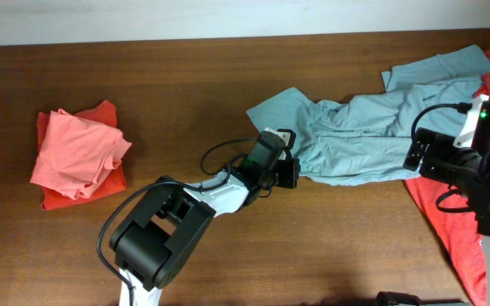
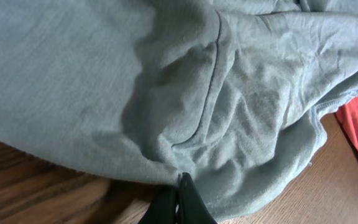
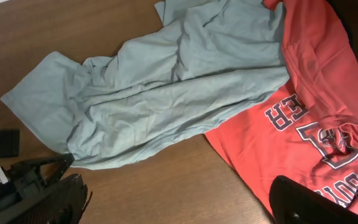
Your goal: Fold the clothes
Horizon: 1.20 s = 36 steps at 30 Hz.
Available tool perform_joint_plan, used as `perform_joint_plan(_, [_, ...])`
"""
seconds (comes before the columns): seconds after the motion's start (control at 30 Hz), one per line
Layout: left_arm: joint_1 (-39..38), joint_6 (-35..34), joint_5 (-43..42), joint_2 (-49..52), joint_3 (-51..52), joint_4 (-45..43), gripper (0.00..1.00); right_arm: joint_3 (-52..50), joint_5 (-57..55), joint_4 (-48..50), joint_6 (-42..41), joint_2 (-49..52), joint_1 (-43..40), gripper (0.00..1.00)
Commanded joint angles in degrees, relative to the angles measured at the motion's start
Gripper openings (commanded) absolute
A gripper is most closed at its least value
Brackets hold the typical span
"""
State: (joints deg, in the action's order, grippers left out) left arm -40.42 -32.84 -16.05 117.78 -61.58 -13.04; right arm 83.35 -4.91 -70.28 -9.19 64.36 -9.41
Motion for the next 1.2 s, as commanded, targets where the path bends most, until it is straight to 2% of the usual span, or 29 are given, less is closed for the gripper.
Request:
perform_joint_plan(0.0, [2.58,0.63,0.83,-1.07,-0.13,3.45,0.0,0.11,0.13,-0.04,-0.04,-0.02,-0.37,0.99])
perform_joint_plan(0.1, [7.02,5.27,1.81,-6.82,-0.13,10.6,0.0,0.11,0.13,-0.02,-0.04,-0.02,-0.37,0.99])
perform_joint_plan(0.2, [15.76,10.67,9.92,-17.33,-0.13,20.61,0.0,0.11,0.13,0.0,-0.04,0.02,-0.37,0.99])
perform_joint_plan(0.33, [26.27,14.1,11.19,-25.42,-0.13,22.21,0.0,0.09,0.13,0.0,-0.04,0.52,-0.37,0.99])
perform_joint_plan(0.5, [34.86,15.76,11.91,-26.36,-0.13,21.46,0.0,0.09,0.15,-0.2,-0.04,1.29,-0.37,0.99])
perform_joint_plan(0.53, [36.52,15.82,12.5,-26.01,-0.13,21.49,0.07,0.09,0.15,-0.28,-0.04,1.33,-0.37,0.99])
perform_joint_plan(0.57, [37.46,15.82,12.46,-25.79,-0.13,21.49,0.29,0.09,0.15,-0.33,-0.04,1.38,-0.37,0.99])
perform_joint_plan(0.6, [38.69,15.82,12.44,-25.49,-0.13,21.62,0.6,0.09,0.15,-0.33,-0.07,1.38,-0.37,0.99])
perform_joint_plan(0.63, [39.41,15.82,12.37,-25.42,-0.13,21.99,0.87,0.09,0.15,-0.31,-0.04,1.38,-0.37,0.99])
perform_joint_plan(0.7, [39.89,15.85,10.91,-25.42,-0.13,23.41,0.99,0.09,0.15,-0.33,-0.04,1.38,-0.37,0.99])
perform_joint_plan(0.83, [38.16,15.8,0.7,-25.42,-0.13,28.85,0.99,0.09,0.15,-0.31,-0.04,1.38,-0.37,0.98])
perform_joint_plan(0.87, [35.69,15.54,-1.64,-25.42,-0.13,31.8,0.99,0.09,0.13,-0.31,-0.04,1.4,-0.37,0.99])
perform_joint_plan(0.93, [31.54,15.58,-1.53,-25.29,-0.13,33.97,0.99,0.09,0.15,-0.31,-0.04,1.4,-0.37,0.99])
perform_joint_plan(0.97, [26.34,15.54,-1.07,-24.94,-0.13,34.32,0.99,0.09,0.13,-0.31,-0.04,1.4,-0.37,0.99])
perform_joint_plan(1.03, [20.94,14.62,0.15,-24.24,-0.13,33.18,0.99,0.09,0.13,-0.31,-0.04,1.4,-0.37,0.99])
perform_joint_plan(1.17, [10.38,2.62,4.39,-19.8,-0.13,29.94,0.99,0.09,0.15,-0.5,-0.04,1.4,-0.37,0.99])
